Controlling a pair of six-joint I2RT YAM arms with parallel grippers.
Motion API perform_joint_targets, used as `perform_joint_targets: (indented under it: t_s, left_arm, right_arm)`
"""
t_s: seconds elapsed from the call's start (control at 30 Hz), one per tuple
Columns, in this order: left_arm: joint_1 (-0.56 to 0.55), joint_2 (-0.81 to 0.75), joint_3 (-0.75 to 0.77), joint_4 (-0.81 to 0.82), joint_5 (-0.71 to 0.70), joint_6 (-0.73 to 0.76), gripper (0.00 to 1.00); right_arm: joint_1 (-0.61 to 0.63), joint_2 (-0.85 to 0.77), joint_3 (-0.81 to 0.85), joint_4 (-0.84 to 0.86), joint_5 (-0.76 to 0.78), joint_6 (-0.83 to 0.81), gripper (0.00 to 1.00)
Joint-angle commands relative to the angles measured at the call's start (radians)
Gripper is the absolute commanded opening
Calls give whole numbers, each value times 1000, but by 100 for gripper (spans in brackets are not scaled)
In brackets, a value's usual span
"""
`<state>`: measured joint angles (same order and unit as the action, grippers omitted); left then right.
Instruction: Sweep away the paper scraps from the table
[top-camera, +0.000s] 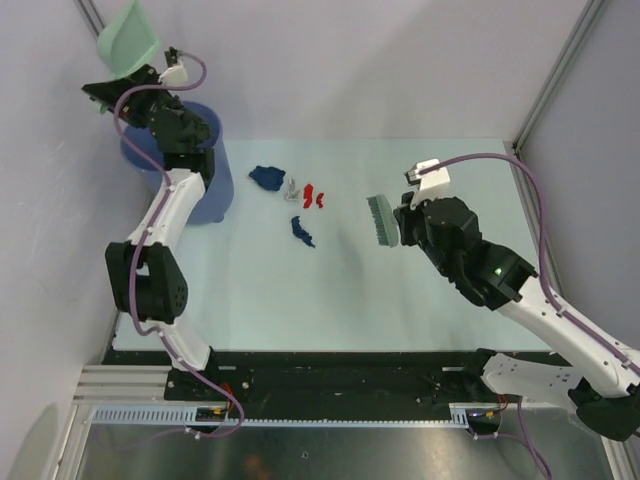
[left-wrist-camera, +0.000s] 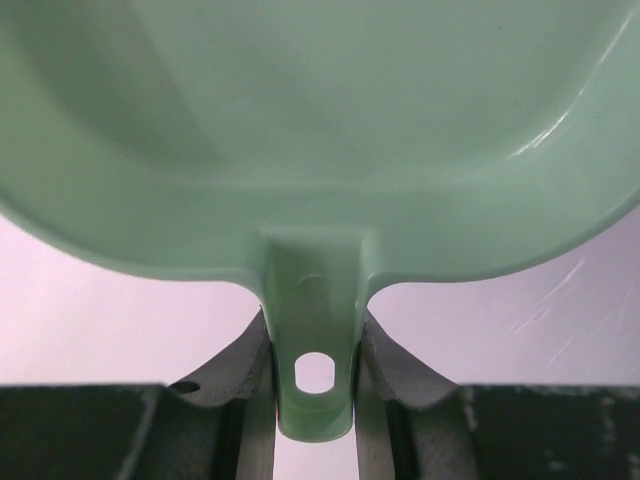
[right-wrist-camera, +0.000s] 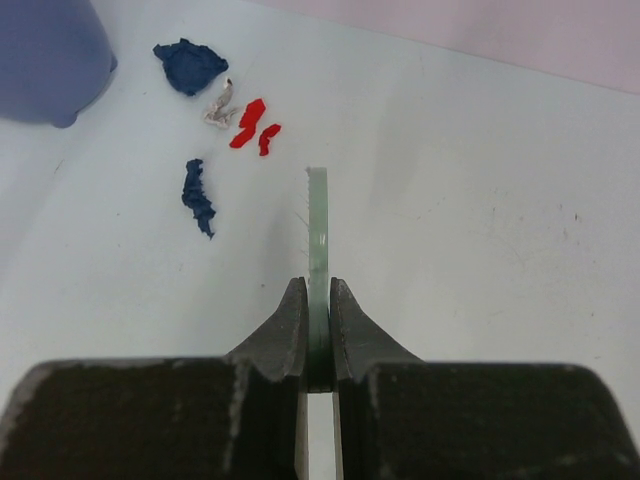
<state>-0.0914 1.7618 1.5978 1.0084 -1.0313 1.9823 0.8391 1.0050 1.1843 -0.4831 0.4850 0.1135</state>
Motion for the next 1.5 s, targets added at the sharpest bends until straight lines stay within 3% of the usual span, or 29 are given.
perform_joint_targets:
  t_s: [0.0, 0.03, 0.07, 0.1, 0.27, 0.33, 0.47, 0.53, 0.57, 0.63, 0.67, 0.8, 0.93, 1.0, 1.17, 1.27, 1.47]
  left_arm:
    - [1, -152, 21, -383, -136, 249, 0]
    - [1, -179, 31, -575, -135, 101, 0]
    - [1, -206, 54, -990, -125, -51, 0]
    - [2, -206, 126, -1140, -107, -285, 0]
    - [51, -211, 183, -1365, -4, -476, 0]
    - [51, -206, 243, -1479, 63, -632, 0]
    - [51, -212, 439, -1819, 226, -944, 0]
    - [50, -231, 470, -1940, 316, -1046, 0]
    - [50, -255, 468, -2047, 408, -1136, 0]
    - [50, -307, 441, -2181, 514, -1215, 0]
    - [50, -327, 392, -2218, 628, -1284, 0]
    - [51, -432, 219, -2337, 860, -1384, 0]
    - [51, -539, 53, -2337, 936, -1422, 0]
    - [53, -561, -5, -2337, 948, -1433, 0]
    - [53, -594, -113, -2335, 932, -1424, 0]
    - [51, -588, -166, -2335, 973, -1407, 0]
    - [35, -568, -265, -2335, 1022, -1361, 0]
  right_arm:
    - [-1, 36, 5, 103, -12, -49, 0]
    - [-8, 49, 5, 136, -23, -76, 0]
    - [-14, 75, 5, 156, -49, -87, 0]
    - [-17, 90, 5, 179, -68, -98, 0]
    - [-118, 190, 5, 414, -323, -37, 0]
    - [-123, 271, 3, 569, -382, -70, 0]
    - [-117, 449, 6, 831, -406, -417, 0]
    - [-117, 568, 14, 981, -393, -565, 0]
    - [-123, 614, 40, 1015, -405, -704, 0]
    - [-123, 755, 87, 1054, -411, -819, 0]
    - [-124, 805, 160, 1052, -407, -874, 0]
    - [-95, 1039, 292, 1103, -353, -1151, 0]
    - [-63, 1233, 443, 1000, -348, -1310, 0]
    - [-51, 1247, 456, 904, -384, -1350, 0]
    - [-12, 1097, 309, 660, -522, -1390, 0]
    - [49, 1009, 157, 556, -456, -1369, 0]
    - [191, 700, -193, 558, -441, -1194, 0]
